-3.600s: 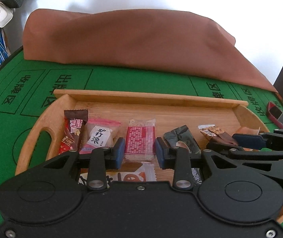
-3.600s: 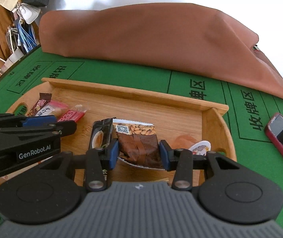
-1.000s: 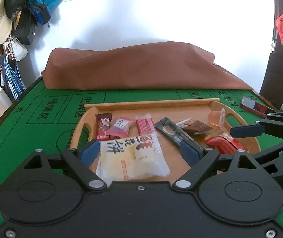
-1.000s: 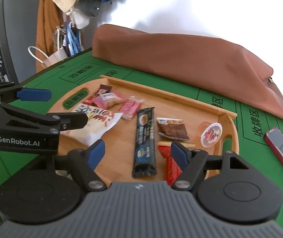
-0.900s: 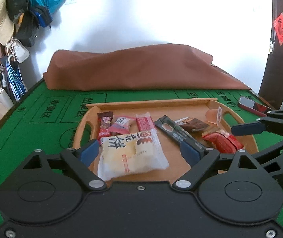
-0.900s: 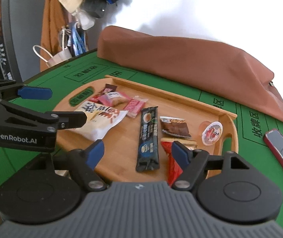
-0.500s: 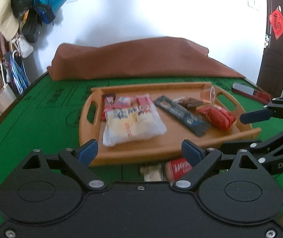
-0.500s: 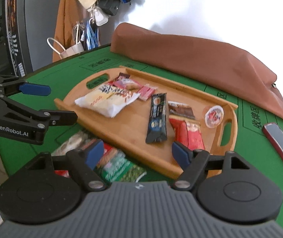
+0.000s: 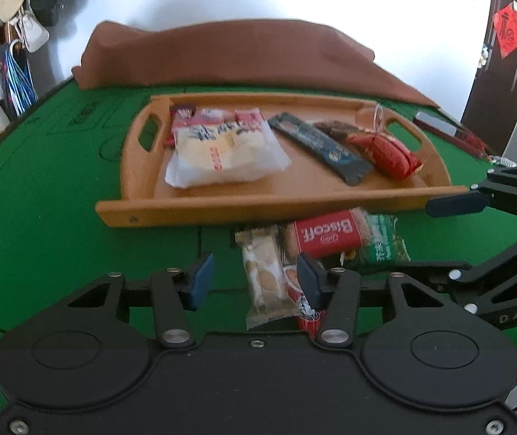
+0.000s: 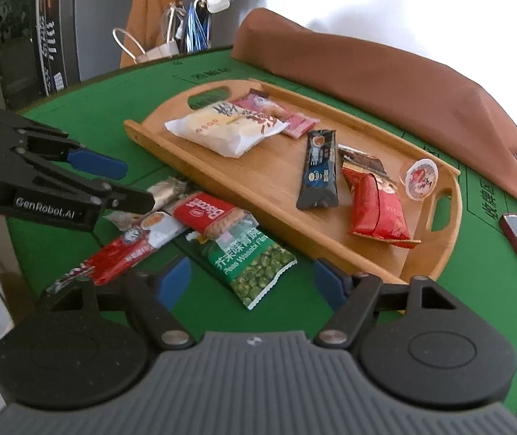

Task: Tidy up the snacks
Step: 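Move both tools back toward the snack pile in front of the tray, then grasp the cream biscuit packet with the left tool while the right tool grasps the green pea bag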

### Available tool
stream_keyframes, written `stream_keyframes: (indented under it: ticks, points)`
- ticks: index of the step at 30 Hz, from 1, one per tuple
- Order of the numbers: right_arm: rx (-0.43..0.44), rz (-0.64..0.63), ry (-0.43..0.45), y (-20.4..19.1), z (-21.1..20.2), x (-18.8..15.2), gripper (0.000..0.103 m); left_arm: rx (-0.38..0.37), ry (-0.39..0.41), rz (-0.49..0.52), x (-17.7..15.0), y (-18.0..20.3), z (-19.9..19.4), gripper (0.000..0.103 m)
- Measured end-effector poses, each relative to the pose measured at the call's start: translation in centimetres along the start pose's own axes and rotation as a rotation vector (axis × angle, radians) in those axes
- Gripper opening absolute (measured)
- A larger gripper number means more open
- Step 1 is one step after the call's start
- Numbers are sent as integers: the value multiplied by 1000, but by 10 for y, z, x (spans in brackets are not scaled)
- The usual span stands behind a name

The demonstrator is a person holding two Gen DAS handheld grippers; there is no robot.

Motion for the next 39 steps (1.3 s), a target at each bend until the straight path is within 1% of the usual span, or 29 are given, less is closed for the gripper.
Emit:
stream_keyframes:
  ticks: [3, 8, 11, 17, 20, 22, 23, 24, 29, 32, 35, 36, 37, 39]
  points:
    - [7, 13, -16, 1, 9, 0, 83, -12, -19, -19, -2, 1, 7, 42]
    - [19, 3, -36, -3, 22, 2, 83, -16, -25, -42, 0, 2, 14, 37]
    - [24, 0, -40, -5, 27, 4, 83, -19, -31, -56, 1, 2, 18, 36]
    - [34, 6, -45, -9, 37, 7, 83, -37, -42, -97, 3, -2, 21, 27]
    - [39, 4, -47, -11, 40, 8, 83, -38, -42, -102, 2, -3, 20, 25]
    - [42, 10, -47, -11, 40, 8, 78, -38, -42, -108, 2, -4, 20, 24]
    - [48, 19, -48, -11, 39, 8, 70, -37, -42, -110, 2, -4, 19, 23]
    - [54, 33, -51, -11, 39, 8, 67, -36, -42, -111, 1, -5, 19, 23]
    - [51, 39, -51, -15, 28, 4, 63, -3, -40, -97, -2, -8, 15, 22]
    - [69, 30, -55, -18, 15, 0, 61, 4, -39, -89, -5, -10, 11, 23]
    - [120, -8, -56, -26, 0, -5, 62, 10, -38, -76, -7, -11, 9, 23]
    - [120, -25, -52, -29, -4, -6, 69, 11, -37, -71, -7, -11, 8, 24]
    - [111, -41, -48, -31, -6, -7, 71, 15, -35, -66, -8, -11, 8, 24]
    - [93, -72, -35, -33, -10, -8, 71, 24, -30, -58, -9, -10, 9, 27]
Point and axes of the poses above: each gripper's, at about its wrist camera, not at the fingertips, and z roughly the way its jaws point, y to its right, x to its top, the point moved 3 cm from there along z, roughly the way its jaws point, and after that the axes turned 5 degrees about y, right-handed, at the moved point
